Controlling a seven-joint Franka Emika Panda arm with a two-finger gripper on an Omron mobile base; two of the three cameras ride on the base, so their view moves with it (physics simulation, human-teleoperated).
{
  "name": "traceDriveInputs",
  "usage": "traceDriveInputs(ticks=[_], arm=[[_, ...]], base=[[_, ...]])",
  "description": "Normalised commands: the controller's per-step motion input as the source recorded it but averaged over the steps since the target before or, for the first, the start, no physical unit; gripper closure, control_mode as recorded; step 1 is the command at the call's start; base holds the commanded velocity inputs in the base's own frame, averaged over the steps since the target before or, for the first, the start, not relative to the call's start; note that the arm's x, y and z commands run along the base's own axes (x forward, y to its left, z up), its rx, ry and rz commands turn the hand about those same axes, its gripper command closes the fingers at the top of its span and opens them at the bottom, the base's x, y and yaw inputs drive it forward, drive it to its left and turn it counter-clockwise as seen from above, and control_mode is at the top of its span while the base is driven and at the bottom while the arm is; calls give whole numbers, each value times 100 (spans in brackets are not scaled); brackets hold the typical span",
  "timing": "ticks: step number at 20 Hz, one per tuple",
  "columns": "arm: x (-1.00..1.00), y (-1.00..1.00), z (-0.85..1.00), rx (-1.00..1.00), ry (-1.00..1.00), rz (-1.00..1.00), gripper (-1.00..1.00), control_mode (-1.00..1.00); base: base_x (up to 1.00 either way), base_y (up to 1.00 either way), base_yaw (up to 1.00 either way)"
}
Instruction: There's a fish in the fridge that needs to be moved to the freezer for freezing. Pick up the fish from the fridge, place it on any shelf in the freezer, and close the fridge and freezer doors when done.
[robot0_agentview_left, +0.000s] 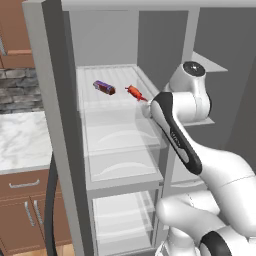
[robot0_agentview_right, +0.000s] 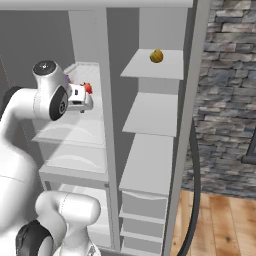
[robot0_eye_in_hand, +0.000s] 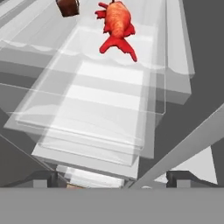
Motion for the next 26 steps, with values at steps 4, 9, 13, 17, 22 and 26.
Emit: traceDriveInputs(ticks=[4,9,13,17,22,26], arm=[[48,17,28,0,0,0,-100,-100],[64,18,14,0,0,0,-100,-100],[76,7,1,0,0,0,-100,-100],[66,1,0,0,1,0,-100,-100],[64,6,0,0,8,0,-100,-100],[56,5,-5,0,18,0,-100,-100]], base=[[0,0,0],[0,0,0],[0,0,0],[0,0,0],[0,0,0],[0,0,0]])
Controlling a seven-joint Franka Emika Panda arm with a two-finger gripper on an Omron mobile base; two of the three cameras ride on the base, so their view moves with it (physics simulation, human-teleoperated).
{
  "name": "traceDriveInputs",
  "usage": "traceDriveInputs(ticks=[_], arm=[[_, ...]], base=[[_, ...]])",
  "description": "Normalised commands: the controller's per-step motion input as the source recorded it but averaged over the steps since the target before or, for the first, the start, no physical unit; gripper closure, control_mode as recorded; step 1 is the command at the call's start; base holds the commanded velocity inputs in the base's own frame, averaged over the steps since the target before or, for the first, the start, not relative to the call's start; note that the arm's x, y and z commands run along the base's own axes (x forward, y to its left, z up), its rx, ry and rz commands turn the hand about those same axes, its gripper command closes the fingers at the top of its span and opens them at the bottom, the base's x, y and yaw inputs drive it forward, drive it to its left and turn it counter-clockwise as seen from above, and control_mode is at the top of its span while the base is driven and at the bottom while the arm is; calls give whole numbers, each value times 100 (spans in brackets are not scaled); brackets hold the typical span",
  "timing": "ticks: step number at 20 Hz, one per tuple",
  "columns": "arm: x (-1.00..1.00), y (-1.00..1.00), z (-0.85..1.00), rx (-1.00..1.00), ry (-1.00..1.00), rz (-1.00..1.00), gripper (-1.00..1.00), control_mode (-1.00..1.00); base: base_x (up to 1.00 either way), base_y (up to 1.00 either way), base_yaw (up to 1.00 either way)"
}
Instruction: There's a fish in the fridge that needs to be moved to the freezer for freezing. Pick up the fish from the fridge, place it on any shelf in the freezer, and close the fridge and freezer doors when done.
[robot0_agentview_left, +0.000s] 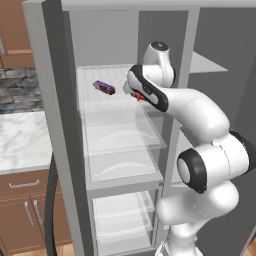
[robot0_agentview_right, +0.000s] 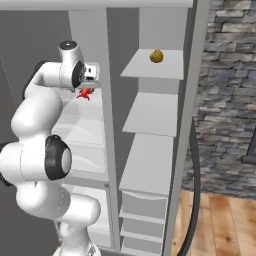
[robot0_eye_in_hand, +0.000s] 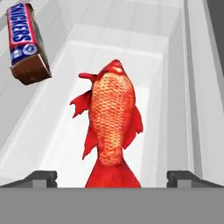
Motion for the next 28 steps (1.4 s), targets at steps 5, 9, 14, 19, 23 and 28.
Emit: traceDriveInputs(ticks=[5,9,14,19,23,28], arm=[[51,4,-17,-1,6,0,-100,-100],[34,9,-23,-3,0,0,-100,-100],[6,18,-37,-6,0,0,-100,-100],[0,5,-46,-4,0,0,-100,-100],[-10,-5,-82,-2,11,0,100,-100],[-19,-10,-100,-5,26,0,100,-100]], base=[[0,0,0],[0,0,0],[0,0,0],[0,0,0],[0,0,0],[0,0,0]])
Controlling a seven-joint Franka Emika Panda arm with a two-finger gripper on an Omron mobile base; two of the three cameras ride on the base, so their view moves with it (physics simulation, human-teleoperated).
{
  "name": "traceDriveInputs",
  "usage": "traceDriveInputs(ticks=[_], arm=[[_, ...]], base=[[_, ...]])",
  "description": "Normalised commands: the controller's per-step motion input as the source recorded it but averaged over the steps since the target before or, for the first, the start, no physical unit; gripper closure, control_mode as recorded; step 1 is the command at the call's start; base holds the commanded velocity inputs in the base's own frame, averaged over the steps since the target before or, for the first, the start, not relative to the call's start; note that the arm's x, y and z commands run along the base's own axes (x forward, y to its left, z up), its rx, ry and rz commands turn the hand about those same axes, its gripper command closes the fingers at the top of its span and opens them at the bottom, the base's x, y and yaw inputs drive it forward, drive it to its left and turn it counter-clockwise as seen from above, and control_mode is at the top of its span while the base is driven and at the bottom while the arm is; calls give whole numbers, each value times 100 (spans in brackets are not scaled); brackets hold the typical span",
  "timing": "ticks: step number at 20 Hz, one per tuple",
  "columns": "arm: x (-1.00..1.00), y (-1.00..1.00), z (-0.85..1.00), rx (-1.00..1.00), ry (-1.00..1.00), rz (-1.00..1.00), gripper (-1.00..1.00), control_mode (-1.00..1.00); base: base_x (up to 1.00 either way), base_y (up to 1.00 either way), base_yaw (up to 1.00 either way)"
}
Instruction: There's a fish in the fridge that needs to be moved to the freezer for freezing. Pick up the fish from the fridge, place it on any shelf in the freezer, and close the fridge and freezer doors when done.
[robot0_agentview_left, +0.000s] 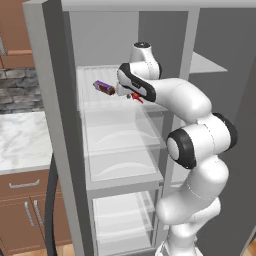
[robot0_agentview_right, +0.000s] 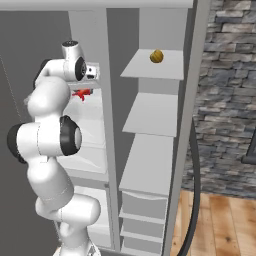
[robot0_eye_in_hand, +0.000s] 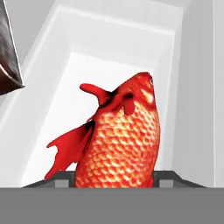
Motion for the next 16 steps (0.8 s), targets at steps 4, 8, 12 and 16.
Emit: traceDriveInputs(ticks=[4,8,12,16], arm=[[-34,4,-66,-3,12,0,100,-100],[-87,10,6,0,0,0,100,-100],[-100,0,17,0,3,0,100,-100],[-100,-11,6,0,0,0,100,-100]], base=[[0,0,0],[0,0,0],[0,0,0],[0,0,0]])
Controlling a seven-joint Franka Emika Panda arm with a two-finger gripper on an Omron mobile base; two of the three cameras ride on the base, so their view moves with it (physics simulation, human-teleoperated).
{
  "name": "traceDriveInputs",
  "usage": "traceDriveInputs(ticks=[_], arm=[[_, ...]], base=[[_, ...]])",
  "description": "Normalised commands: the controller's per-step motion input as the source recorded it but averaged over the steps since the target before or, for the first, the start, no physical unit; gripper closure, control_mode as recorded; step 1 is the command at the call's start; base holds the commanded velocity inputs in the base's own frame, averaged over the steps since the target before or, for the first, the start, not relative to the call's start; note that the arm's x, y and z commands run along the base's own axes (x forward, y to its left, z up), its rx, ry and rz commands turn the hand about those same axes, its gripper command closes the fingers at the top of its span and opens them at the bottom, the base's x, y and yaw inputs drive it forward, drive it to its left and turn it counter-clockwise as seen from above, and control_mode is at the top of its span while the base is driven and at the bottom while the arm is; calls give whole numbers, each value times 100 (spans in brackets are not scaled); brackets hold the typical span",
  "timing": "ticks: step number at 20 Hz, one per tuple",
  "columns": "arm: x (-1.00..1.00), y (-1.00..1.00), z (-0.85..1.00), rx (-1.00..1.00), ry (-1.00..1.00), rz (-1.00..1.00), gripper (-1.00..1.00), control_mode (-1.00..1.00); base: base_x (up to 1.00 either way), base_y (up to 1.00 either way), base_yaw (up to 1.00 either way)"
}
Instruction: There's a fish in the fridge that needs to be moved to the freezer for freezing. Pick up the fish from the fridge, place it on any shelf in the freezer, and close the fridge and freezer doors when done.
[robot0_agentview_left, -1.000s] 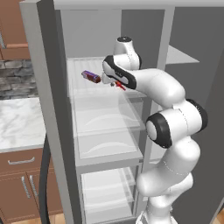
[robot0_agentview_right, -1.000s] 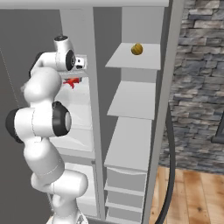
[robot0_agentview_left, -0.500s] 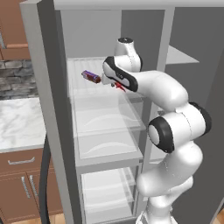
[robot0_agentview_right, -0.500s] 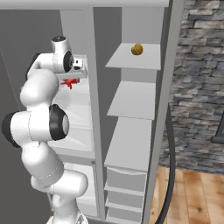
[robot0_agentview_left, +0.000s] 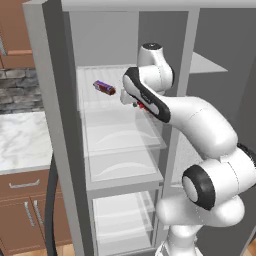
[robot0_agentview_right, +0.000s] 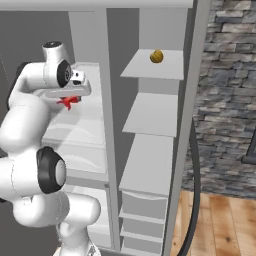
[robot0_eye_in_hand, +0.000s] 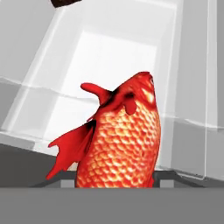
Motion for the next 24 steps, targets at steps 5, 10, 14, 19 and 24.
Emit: traceDriveInputs(ticks=[5,10,14,19,24], arm=[[-100,-35,15,1,-6,0,100,-100],[-100,-43,26,1,0,0,100,-100],[-100,-58,18,0,0,0,100,-100],[-100,-64,7,0,0,0,100,-100],[-35,-67,0,0,0,-3,100,-100]], base=[[0,0,0],[0,0,0],[0,0,0],[0,0,0],[0,0,0]])
